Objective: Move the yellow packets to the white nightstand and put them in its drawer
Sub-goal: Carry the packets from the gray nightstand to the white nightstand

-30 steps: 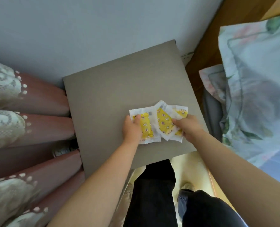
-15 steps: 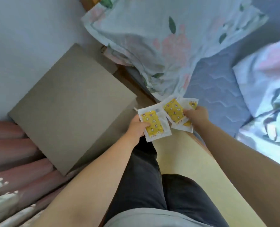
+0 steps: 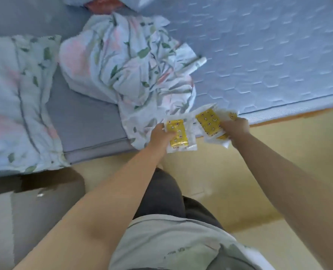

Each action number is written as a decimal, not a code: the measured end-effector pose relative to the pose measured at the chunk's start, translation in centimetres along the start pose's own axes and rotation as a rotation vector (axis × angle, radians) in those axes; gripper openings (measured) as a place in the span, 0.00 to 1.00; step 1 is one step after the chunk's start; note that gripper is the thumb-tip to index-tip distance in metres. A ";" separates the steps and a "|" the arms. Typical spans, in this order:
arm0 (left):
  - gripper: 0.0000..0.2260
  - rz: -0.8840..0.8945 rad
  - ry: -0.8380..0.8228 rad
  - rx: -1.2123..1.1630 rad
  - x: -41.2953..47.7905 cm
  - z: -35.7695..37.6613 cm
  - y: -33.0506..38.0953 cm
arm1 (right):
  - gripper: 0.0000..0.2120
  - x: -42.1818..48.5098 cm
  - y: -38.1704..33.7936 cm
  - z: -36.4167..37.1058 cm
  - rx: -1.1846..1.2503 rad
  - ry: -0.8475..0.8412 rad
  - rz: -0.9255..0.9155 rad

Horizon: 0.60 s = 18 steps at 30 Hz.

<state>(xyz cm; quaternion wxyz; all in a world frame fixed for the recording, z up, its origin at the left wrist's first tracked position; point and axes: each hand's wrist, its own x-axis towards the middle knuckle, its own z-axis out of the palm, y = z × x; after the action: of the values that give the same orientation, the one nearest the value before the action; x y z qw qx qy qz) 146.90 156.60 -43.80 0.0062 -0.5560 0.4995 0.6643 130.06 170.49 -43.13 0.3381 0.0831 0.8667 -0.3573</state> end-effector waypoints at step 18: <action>0.10 0.105 -0.618 0.800 -4.2 67.0 11.0 | 0.09 16.8 20.0 -54.5 0.572 0.532 0.571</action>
<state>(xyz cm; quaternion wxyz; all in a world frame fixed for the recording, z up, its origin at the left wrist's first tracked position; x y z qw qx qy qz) 93.22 198.32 -41.34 0.3329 -0.2616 0.7168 0.5540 96.36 220.30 -37.08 0.1528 0.4957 0.7325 -0.4408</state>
